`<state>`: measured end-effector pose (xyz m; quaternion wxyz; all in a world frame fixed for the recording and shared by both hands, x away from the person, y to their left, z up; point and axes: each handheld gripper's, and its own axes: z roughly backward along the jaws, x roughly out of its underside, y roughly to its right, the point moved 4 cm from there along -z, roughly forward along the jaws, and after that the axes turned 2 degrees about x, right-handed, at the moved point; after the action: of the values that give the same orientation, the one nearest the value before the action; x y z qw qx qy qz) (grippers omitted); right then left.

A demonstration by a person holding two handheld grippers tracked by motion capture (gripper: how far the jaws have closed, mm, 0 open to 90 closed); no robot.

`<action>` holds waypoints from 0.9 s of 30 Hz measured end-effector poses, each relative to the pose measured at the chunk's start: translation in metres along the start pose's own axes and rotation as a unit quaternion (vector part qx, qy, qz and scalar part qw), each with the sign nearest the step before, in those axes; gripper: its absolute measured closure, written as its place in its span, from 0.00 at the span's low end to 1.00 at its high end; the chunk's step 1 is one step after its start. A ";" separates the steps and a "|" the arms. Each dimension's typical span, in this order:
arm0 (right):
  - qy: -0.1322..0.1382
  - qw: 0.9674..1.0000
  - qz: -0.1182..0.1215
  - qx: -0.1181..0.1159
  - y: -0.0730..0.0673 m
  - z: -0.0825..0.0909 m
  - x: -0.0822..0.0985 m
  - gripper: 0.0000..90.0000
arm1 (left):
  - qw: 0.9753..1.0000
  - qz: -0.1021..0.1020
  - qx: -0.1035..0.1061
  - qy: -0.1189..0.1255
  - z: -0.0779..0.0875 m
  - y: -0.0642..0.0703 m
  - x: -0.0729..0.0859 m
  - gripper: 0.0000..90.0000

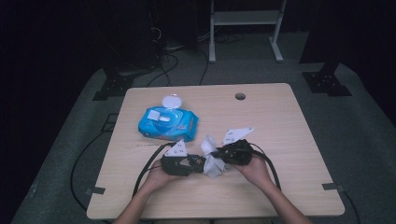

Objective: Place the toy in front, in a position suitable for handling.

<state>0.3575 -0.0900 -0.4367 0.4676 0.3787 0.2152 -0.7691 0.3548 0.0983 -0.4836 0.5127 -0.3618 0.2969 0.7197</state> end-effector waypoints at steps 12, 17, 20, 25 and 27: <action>0.024 0.999 -0.022 0.033 0.008 0.016 0.003 0.54 | 1.000 0.007 -0.002 0.000 0.000 -0.001 0.003 0.60; 0.036 0.998 0.003 0.049 -0.003 0.013 0.005 0.51 | 1.000 0.004 -0.002 -0.004 0.001 -0.001 0.002 0.63; 0.014 0.999 0.002 0.034 -0.007 0.002 0.006 0.52 | 1.000 0.000 -0.003 -0.003 0.001 0.000 0.002 0.63; 0.009 1.000 0.004 0.021 -0.009 -0.011 0.007 0.62 | 1.000 -0.003 -0.002 -0.001 0.001 0.001 0.003 0.64; 0.016 1.000 0.006 0.002 -0.011 -0.009 0.007 0.78 | 1.000 -0.001 -0.001 0.000 0.001 0.000 0.004 0.64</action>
<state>0.3496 -0.0821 -0.4480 0.4683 0.3929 0.2188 -0.7606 0.3535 0.1009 -0.4860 0.5133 -0.3627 0.2958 0.7194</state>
